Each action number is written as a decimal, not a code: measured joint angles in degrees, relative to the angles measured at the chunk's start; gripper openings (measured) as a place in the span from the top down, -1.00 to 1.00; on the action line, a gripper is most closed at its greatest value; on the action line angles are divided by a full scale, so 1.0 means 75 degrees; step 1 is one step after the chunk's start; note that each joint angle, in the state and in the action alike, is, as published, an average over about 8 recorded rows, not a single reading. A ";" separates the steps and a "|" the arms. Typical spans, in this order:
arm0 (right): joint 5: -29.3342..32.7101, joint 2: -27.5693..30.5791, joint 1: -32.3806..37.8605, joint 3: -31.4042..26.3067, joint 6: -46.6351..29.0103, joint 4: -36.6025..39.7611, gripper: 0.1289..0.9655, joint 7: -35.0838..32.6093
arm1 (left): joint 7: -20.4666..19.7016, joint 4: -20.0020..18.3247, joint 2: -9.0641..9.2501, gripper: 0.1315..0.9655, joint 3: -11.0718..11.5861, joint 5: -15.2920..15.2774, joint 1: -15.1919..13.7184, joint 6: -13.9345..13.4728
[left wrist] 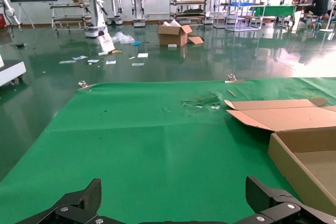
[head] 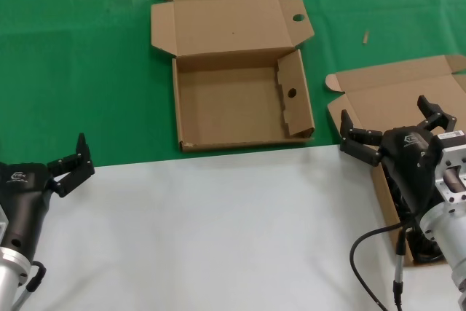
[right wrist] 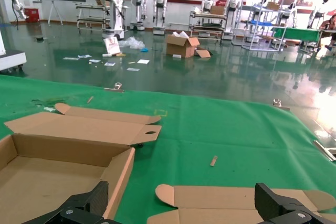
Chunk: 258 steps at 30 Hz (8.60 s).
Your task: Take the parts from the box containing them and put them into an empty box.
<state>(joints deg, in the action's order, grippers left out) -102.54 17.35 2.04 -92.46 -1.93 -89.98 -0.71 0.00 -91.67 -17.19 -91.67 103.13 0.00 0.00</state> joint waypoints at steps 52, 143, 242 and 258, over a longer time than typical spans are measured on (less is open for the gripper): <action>-0.0052 0.4747 -0.1294 0.2175 -0.5452 0.1267 -1.00 -0.5202 | 0.0000 0.0000 0.0000 -1.00 0.0000 -0.0001 0.0000 0.0000; 0.1138 0.1593 0.4001 -0.2064 -0.5334 0.2297 0.74 -0.6015 | -0.0006 0.0000 0.0000 -1.00 0.0000 -0.0003 0.0000 0.0000; 0.0867 0.0841 0.3430 -0.1727 -0.4150 0.2416 -1.00 -0.5066 | -0.0003 0.0000 0.0000 -1.00 -0.0001 -0.0002 0.0000 0.0000; 0.0601 0.0597 0.2385 -0.1209 -0.2905 0.1670 -1.00 -0.3609 | -0.0002 0.0000 0.0000 -1.00 0.0000 -0.0002 0.0000 0.0000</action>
<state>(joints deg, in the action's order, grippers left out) -98.04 21.83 19.92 -101.53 -23.72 -77.46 -27.78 -0.02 -91.67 -17.19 -91.68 103.12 0.00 0.00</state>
